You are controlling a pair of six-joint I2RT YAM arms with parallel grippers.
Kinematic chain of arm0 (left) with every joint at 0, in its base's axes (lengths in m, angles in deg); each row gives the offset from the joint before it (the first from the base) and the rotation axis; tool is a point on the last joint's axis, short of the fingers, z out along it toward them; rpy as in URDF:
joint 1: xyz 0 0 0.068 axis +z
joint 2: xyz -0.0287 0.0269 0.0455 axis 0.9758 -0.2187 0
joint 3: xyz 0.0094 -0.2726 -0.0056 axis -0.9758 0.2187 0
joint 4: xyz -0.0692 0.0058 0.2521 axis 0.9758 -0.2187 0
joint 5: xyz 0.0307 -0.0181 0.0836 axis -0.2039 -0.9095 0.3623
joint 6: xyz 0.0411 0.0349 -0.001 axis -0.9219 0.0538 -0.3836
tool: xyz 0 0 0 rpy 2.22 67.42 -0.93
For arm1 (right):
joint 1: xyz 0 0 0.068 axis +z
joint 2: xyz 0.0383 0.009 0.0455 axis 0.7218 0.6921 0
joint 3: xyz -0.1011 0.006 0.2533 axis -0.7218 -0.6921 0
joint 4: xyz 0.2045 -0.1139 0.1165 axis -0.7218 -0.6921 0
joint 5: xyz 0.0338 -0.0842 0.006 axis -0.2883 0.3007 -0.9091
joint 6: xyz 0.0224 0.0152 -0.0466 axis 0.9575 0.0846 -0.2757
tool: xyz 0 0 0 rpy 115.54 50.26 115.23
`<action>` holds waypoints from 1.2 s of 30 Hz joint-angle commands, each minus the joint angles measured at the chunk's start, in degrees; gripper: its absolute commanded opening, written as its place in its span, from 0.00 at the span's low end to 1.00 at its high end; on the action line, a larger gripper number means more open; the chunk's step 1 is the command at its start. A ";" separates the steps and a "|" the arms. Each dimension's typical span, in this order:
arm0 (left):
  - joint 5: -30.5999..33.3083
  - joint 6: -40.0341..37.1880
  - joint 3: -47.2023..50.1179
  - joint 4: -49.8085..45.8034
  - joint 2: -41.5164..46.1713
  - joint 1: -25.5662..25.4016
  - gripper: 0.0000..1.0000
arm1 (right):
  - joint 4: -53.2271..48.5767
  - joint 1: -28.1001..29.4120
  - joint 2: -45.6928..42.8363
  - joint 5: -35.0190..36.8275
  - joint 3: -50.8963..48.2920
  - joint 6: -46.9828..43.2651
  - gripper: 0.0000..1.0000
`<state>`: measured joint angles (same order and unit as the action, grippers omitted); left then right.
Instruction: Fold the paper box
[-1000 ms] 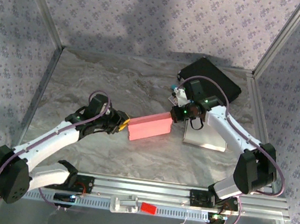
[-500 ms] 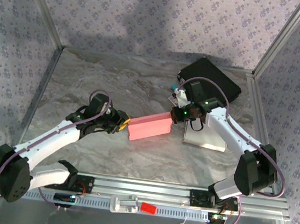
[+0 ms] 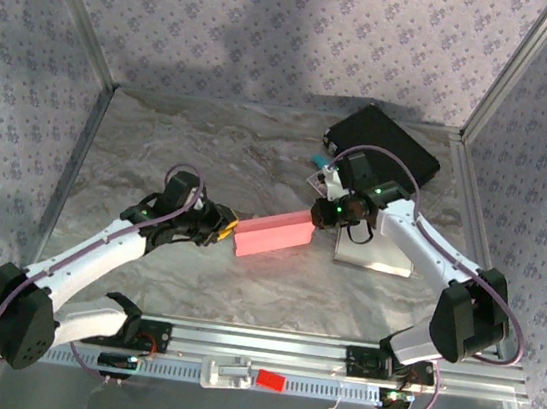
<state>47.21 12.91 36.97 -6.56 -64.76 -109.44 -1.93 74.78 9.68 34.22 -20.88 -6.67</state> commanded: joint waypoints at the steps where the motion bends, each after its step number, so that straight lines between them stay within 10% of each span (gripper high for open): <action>1: 0.89 -1.47 -0.85 -3.75 -0.68 -0.64 0.25 | -4.15 0.51 -1.95 -0.94 -0.87 2.78 0.23; 13: 1.34 -1.46 -0.63 -3.57 -0.70 -0.99 0.24 | -2.23 -2.10 -7.09 -4.93 -2.51 11.42 0.43; 26: 1.75 -1.45 -0.80 -3.67 -0.53 -1.04 0.24 | 19.00 -6.83 -8.63 -13.31 -12.05 60.40 0.58; 36: 1.78 -1.50 -0.83 -3.68 -0.37 -1.01 0.24 | 17.15 -7.01 -7.61 -14.64 -13.02 61.80 0.56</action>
<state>47.48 12.50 36.79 -6.87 -64.76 -110.12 15.12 67.70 2.09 20.71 -33.01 53.00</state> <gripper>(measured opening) 0.239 0.559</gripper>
